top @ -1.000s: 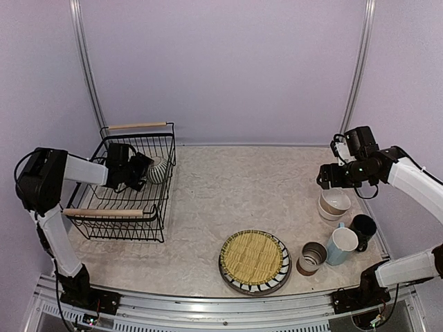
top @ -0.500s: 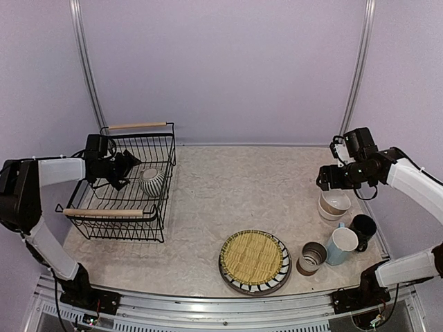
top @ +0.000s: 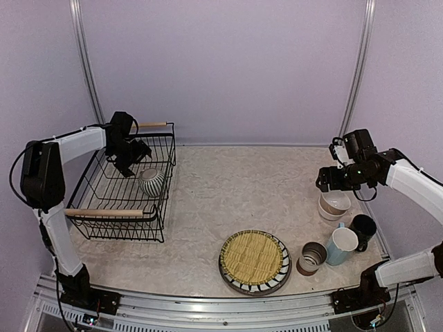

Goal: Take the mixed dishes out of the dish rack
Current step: Grab the cup from the dish rack.

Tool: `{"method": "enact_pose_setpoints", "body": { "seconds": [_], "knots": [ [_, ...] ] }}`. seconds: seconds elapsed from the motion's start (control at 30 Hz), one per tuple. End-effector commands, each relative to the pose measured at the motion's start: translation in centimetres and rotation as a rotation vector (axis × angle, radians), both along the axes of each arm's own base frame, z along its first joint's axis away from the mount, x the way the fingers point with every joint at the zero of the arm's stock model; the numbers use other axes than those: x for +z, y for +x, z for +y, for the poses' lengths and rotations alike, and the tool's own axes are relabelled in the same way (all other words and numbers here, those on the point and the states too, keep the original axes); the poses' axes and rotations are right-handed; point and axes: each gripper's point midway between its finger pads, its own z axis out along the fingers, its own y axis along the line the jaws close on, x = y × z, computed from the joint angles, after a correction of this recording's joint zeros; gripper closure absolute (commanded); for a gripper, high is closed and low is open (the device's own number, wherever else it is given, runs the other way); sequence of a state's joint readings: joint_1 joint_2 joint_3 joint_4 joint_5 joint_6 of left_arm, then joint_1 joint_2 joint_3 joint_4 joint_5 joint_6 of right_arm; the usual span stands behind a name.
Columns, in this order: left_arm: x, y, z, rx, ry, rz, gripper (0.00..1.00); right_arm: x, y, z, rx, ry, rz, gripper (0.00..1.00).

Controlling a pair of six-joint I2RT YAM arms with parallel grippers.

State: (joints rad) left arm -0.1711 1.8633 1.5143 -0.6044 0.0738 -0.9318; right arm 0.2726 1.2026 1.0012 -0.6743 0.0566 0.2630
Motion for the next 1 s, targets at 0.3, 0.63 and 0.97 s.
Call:
{"method": "enact_pose_setpoints", "body": {
  "seconds": [0.3,0.63,0.97],
  "knots": [
    [-6.7,0.8,0.2,0.092,0.087,0.24,0.26,-0.4,-0.4,-0.2,-0.007,-0.004,0.006,0.11],
    [-8.1,0.7,-0.3,0.11,0.068,0.264,0.53,-0.6,0.0,0.2,0.0,0.012,0.004,0.11],
    [-5.6,0.6,0.6,0.119,0.049,0.185,0.9,0.2,0.0,0.3,-0.003,0.028,-0.012,0.11]
  ]
}}
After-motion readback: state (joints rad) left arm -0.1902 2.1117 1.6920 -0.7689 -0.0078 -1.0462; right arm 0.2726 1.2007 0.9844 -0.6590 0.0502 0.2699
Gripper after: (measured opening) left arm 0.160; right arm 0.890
